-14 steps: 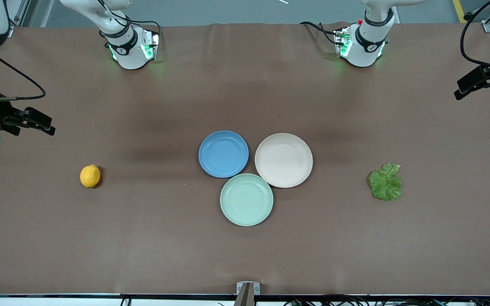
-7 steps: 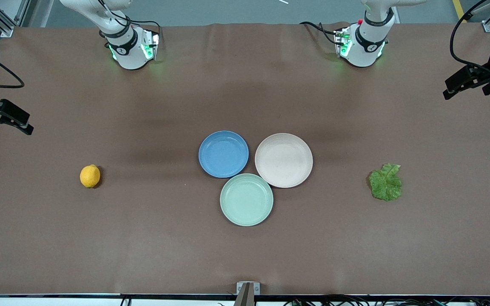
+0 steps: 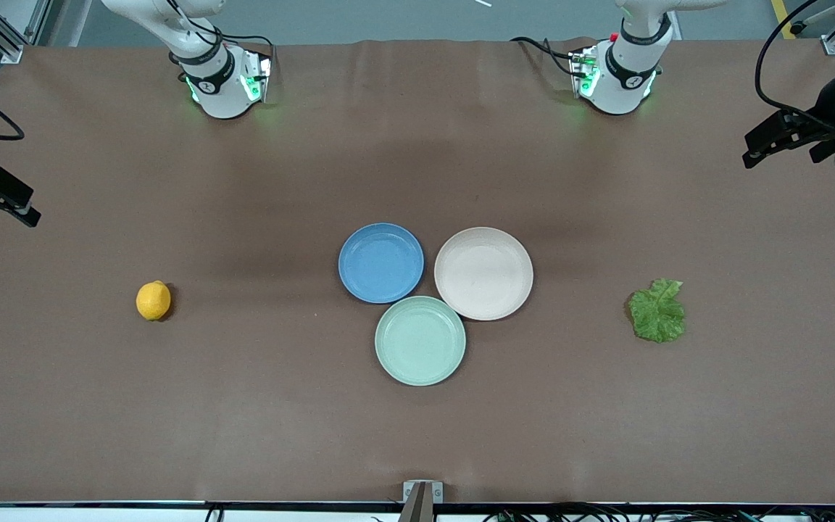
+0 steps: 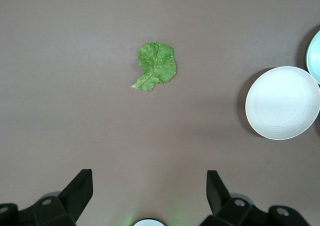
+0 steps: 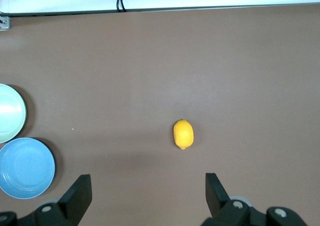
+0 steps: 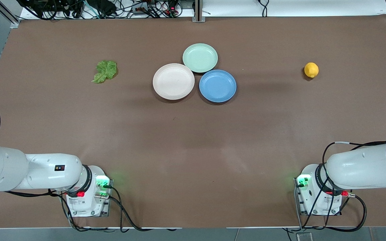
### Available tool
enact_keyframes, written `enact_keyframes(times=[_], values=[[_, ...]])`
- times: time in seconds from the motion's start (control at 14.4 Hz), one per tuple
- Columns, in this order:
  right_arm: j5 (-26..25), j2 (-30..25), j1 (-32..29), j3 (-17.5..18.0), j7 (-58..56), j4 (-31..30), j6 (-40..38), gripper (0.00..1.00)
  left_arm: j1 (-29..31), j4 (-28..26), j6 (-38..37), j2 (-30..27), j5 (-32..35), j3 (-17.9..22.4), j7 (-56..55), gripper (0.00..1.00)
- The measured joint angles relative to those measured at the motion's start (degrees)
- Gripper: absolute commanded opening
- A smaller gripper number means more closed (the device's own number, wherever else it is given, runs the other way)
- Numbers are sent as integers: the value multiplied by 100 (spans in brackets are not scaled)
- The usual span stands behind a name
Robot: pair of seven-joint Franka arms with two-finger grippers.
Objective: Pick lemon and lettuce from plates
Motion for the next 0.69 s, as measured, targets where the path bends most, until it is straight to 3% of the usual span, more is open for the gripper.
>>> enact_keyframes(times=[0.69], values=[[0, 18, -18, -51, 3, 3, -479, 100, 2, 53, 29, 0, 0, 15, 153, 100]])
